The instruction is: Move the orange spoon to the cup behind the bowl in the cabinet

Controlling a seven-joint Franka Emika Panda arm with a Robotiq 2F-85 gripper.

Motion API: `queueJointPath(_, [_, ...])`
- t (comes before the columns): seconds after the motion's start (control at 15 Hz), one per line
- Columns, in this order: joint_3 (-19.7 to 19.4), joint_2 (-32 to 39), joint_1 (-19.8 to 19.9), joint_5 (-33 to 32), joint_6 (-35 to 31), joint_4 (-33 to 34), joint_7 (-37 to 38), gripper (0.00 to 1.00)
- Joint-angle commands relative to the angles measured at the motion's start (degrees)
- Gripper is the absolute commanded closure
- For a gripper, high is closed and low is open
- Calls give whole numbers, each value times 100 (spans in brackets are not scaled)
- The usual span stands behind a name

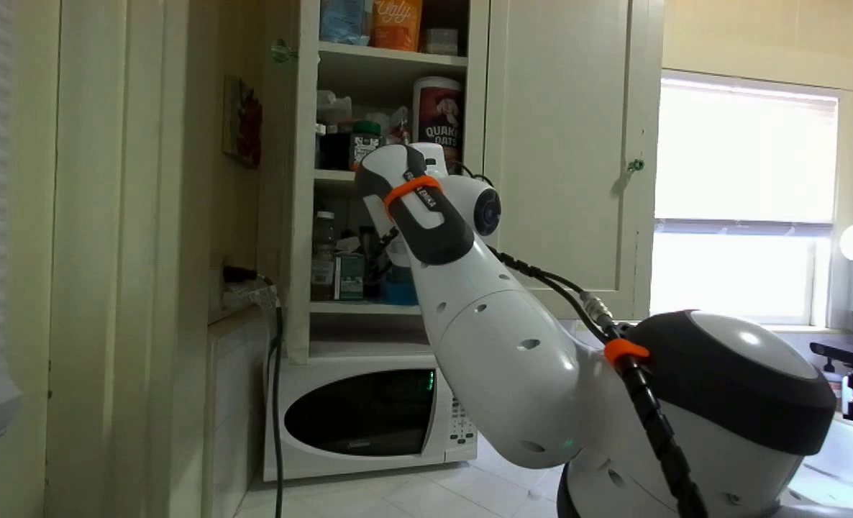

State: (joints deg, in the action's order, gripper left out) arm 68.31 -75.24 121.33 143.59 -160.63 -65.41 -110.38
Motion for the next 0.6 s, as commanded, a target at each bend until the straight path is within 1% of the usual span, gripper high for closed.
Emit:
queueJointPath(0.0, [122, 106, 320, 30, -31, 500, -280, 94])
queueJointPath(0.2, [196, 70, 420, 30, 63, 565, -474, 94])
queueJointPath(0.53, [389, -9, 413, 29, 140, 376, -768, 94])
